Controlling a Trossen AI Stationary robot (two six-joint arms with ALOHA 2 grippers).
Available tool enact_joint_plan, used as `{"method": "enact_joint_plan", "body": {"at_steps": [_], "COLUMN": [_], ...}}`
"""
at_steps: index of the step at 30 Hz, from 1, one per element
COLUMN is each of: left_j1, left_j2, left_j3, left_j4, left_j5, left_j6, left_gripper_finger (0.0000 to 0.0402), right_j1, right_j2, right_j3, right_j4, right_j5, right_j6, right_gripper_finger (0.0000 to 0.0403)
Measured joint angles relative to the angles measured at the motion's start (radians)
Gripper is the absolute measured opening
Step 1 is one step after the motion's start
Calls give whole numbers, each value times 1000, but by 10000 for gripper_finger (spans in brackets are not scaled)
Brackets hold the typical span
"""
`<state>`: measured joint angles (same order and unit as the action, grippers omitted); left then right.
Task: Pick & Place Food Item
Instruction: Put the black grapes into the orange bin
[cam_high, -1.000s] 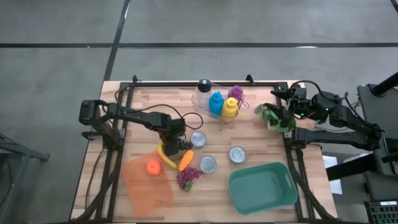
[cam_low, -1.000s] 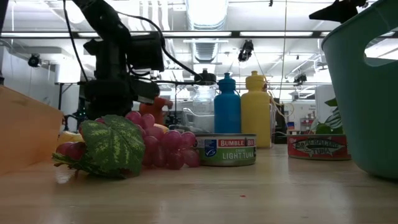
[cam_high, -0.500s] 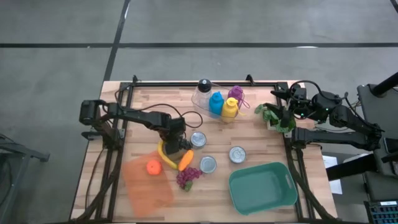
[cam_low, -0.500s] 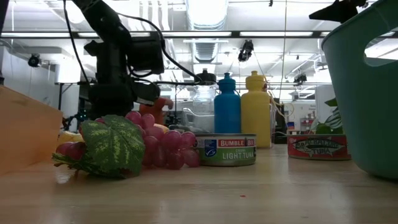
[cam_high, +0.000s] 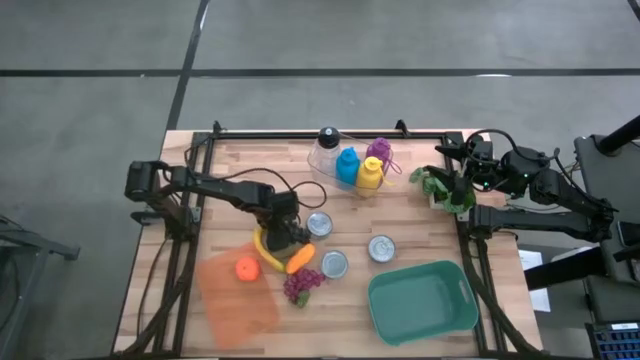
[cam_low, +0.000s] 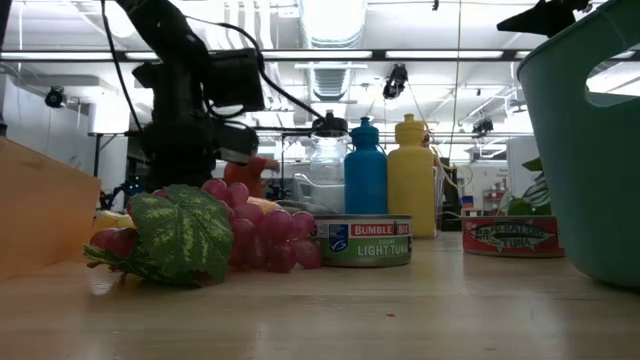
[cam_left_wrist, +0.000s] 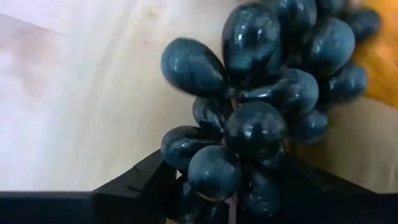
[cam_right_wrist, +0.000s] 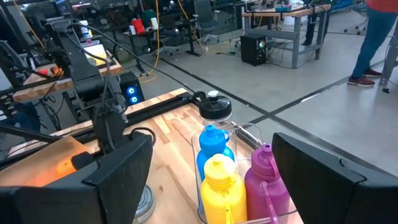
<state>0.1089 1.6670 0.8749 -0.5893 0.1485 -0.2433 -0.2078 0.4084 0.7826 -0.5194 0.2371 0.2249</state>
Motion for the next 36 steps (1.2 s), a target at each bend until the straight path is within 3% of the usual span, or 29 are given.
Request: {"method": "enact_joint_plan", "body": {"at_steps": [13, 26, 36], "left_j1": [5, -7, -78], "left_j2": [-145, -437, -527], "left_j3": [0, 93, 150], "left_j4": [-101, -454, -623], "left_j5": [-23, -54, -29], "left_j6": [-80, -344, -499], "left_gripper_finger": [219, 219, 219], "right_j1": [0, 0, 0], "right_j2": [0, 0, 0], "right_j3": [0, 0, 0], "right_j4": [0, 0, 0], "right_j5": [0, 0, 0], "right_j6": [0, 0, 0], "right_gripper_finger": [329, 329, 329]}}
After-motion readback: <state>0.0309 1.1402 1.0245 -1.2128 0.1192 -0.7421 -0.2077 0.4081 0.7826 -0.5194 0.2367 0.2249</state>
